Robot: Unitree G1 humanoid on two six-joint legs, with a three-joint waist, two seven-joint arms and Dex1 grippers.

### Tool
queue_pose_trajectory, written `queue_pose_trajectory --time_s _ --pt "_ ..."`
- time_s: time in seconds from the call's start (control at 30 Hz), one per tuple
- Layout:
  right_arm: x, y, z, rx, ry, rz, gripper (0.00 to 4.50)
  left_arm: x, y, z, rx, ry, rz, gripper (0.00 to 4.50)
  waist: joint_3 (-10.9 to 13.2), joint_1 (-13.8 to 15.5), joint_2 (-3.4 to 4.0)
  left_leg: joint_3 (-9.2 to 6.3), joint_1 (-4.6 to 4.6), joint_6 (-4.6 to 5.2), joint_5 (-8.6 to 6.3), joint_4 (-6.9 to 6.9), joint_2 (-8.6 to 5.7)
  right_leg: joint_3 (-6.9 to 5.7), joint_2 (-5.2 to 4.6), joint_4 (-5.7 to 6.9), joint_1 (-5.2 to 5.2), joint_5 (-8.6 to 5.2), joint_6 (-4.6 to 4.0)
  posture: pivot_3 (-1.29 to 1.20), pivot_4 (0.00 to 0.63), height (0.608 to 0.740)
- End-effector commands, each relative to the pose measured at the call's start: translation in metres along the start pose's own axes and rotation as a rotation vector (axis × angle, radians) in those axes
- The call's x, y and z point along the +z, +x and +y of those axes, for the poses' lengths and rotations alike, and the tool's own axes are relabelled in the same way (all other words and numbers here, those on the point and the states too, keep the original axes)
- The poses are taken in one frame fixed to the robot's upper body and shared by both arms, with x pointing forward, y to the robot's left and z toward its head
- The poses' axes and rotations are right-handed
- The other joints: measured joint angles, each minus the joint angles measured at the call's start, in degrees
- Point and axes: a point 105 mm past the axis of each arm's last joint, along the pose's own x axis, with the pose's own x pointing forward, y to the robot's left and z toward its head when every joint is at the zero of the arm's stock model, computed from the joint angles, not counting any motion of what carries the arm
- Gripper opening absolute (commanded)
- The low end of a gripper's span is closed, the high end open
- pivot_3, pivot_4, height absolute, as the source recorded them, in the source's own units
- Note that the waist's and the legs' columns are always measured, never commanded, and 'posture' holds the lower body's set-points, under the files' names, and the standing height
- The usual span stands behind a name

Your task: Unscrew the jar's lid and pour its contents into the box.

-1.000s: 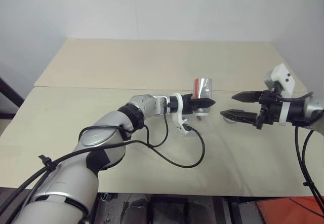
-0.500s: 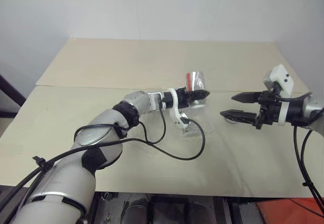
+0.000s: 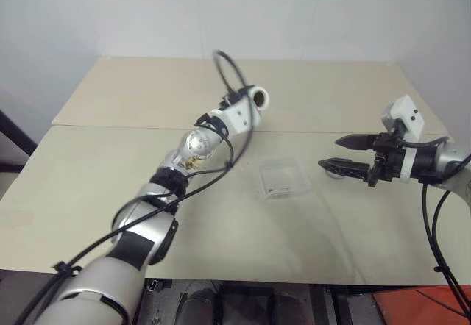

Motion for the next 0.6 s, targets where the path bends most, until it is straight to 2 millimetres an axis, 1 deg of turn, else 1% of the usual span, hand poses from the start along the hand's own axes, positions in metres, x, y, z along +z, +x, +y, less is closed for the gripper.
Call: queue_pose_trajectory --time_s 0.03,0.1,0.13,0.23,0.3,0.4,0.5,0.6 --pt "0.017 -0.007 -0.002 -0.024 -0.058 -0.063 4.46 0.003 -0.005 0.019 0.039 -0.230 0.018 2.07 0.00 -0.50 0.00 -0.02 0.00 0.00 0.00 -0.01 -0.01 -0.01 0.01 -0.01 0.00 0.00 0.00 0.00 0.150 0.740" --pt "0.018 -0.007 0.000 -0.016 -0.069 -0.069 4.46 -0.009 -0.014 0.015 -0.003 -0.334 0.079 2.07 0.00 -1.03 0.00 -0.02 0.06 -0.01 0.00 -0.03 -0.03 0.03 0.01 -0.01 0.04 0.00 0.00 0.00 0.150 0.740" --pt "0.019 -0.007 0.001 -0.013 -0.070 -0.072 4.46 -0.014 -0.018 0.012 -0.018 -0.357 0.101 2.07 0.00 -1.14 0.00 -0.02 0.08 -0.01 0.01 -0.04 -0.04 0.03 0.01 -0.01 0.06 0.00 0.00 0.00 0.150 0.740" --pt "0.018 -0.008 0.000 -0.016 -0.072 -0.071 4.46 -0.029 -0.030 0.002 -0.041 -0.375 0.154 2.07 -0.01 -1.31 0.01 -0.01 0.16 -0.01 0.01 -0.05 -0.04 0.08 0.01 0.01 0.10 0.00 0.00 0.00 0.150 0.740" --pt "0.016 -0.007 -0.001 -0.022 -0.074 -0.063 4.46 -0.035 -0.036 -0.007 -0.052 -0.402 0.147 2.07 -0.01 -1.24 0.01 -0.01 0.17 -0.02 0.01 -0.05 -0.03 0.09 0.01 0.02 0.10 0.00 0.00 0.00 0.150 0.740" --pt "0.016 -0.007 0.001 -0.014 -0.078 -0.062 4.46 -0.040 -0.042 -0.014 -0.026 -0.364 0.124 2.07 -0.01 -1.04 0.01 -0.01 0.15 -0.02 0.01 -0.05 -0.03 0.09 0.01 0.01 0.10 0.00 0.00 0.00 0.150 0.740" --pt "0.015 -0.007 0.002 -0.009 -0.083 -0.060 4.46 -0.048 -0.046 -0.021 -0.019 -0.319 0.145 2.07 -0.01 -0.75 0.01 -0.03 0.14 -0.01 0.01 -0.05 -0.04 0.09 0.00 0.00 0.11 0.00 -0.01 0.00 0.150 0.740" --pt "0.014 -0.007 0.002 -0.010 -0.090 -0.053 4.46 -0.053 -0.048 -0.024 -0.014 -0.323 0.163 2.07 -0.01 -0.79 0.01 -0.02 0.15 -0.01 0.00 -0.05 -0.04 0.11 0.00 0.01 0.11 0.00 -0.01 0.00 0.150 0.740"
